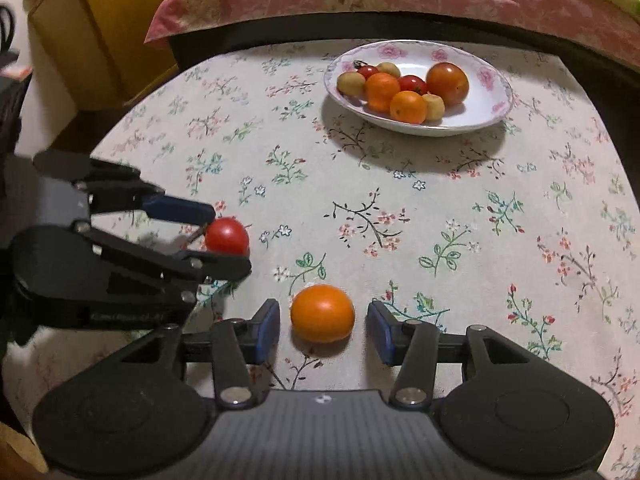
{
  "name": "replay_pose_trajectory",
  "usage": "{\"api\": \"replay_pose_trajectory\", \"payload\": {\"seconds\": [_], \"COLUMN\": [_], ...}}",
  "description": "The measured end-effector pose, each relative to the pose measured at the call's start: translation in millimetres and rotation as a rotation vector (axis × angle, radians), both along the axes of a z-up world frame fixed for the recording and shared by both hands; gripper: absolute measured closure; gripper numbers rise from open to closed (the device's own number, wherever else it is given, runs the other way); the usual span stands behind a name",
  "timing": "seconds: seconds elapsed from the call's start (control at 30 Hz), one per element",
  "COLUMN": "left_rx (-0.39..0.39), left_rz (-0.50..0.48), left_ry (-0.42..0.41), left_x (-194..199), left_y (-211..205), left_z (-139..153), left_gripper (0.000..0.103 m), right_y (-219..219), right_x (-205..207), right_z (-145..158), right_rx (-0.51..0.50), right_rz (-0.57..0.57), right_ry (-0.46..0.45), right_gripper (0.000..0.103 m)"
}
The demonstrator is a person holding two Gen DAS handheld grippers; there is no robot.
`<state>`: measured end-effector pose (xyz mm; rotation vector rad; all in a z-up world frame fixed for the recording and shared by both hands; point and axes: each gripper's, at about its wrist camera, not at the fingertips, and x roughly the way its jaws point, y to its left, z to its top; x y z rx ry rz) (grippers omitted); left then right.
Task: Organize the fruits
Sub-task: 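Lift the red tomato and mandarin and move both tools toward the white plate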
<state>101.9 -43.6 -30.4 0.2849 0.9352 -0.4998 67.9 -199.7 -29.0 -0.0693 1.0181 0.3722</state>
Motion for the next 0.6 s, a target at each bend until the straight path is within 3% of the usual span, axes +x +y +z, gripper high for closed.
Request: {"api": "replay_pose_trajectory", "payload": {"seconds": [0.13,0.3,0.6], "left_rx": [-0.004,-0.004,0.014], "left_rz": [-0.003,-0.030,-0.037], "left_ry": [0.001,-0.003,0.002], "left_x": [3.6,2.5,-0.8], "left_y": [-0.5,-4.4,-5.4], "left_z": [-0.2,0.4,1.7], "left_gripper": [0.046,0.064,0.065], "right_y": [2.8,0.9,-1.2], "right_x": [0.7,4.2,5.7], "right_z": [-0.1,0.6,0.9], "right_rx": [-0.009,0.002,0.023], "right_rz": [0.002,-0.015,-0.031], "right_ry": [-0.003,0.007,0.012], "right_gripper": [0.063,0.073,0.074]}}
